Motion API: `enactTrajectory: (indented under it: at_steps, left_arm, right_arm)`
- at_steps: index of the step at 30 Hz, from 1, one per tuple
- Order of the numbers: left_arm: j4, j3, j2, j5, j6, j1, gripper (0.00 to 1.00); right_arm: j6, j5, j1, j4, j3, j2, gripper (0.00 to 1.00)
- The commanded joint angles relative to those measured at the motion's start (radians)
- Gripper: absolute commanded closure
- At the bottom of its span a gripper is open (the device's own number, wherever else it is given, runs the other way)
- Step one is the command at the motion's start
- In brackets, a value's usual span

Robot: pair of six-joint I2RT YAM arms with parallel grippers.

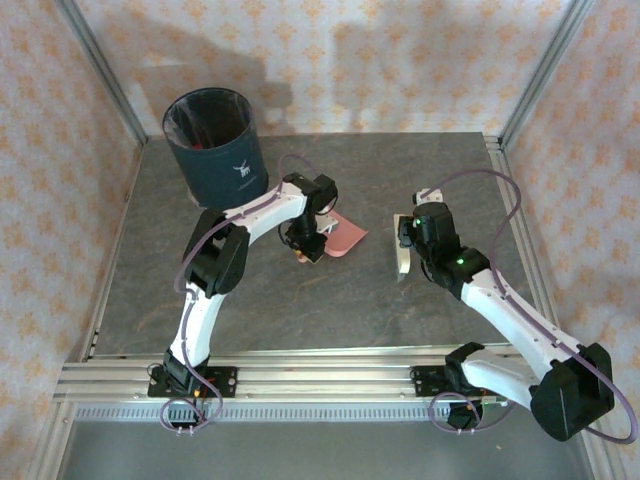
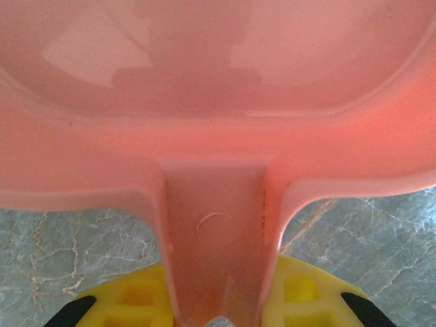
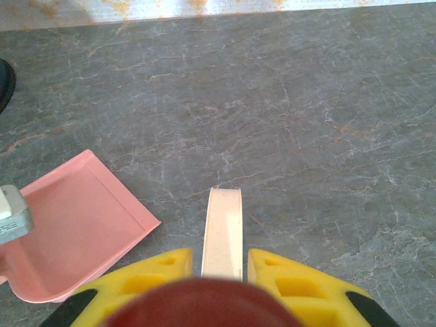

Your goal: Sweep away the paper scraps from the table

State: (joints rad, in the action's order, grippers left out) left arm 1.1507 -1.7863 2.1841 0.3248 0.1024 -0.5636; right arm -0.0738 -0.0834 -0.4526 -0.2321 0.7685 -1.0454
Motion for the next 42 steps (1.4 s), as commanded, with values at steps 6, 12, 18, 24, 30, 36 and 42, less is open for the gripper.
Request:
enactTrajectory:
  at_steps: [6,12,18,24,30,36,42]
  left_arm:
    - [0.003,-0.021,0.029,-0.018,-0.001,-0.018,1.0]
    - [0.015,-0.016,0.049,-0.022,0.009,-0.018,0.96]
    - [0.012,-0.002,0.05,-0.028,0.014,-0.017,0.87]
    - [0.015,0.01,0.049,-0.04,0.014,-0.019,0.77]
    - [0.017,0.024,0.038,-0.065,0.015,-0.018,0.67]
    - [0.027,0.025,0.014,-0.074,0.02,-0.018,0.61]
    - [0.065,0.033,-0.055,-0.082,0.02,-0.018,0.6]
  right_arm:
    - [0.012,-0.03,0.002,0.004,-0.011,0.027,1.0]
    - [0.012,-0.03,0.003,0.003,-0.011,0.027,1.0]
    - [0.012,-0.03,0.003,0.005,-0.011,0.027,1.0]
    - [0.011,-0.032,0.002,0.003,-0.013,0.03,1.0]
    - [0.011,-0.033,0.003,0.006,-0.014,0.03,1.0]
    - [0.012,-0.032,0.003,0.009,-0.014,0.029,1.0]
    - [0.036,-0.029,0.002,0.024,0.008,0.002,1.0]
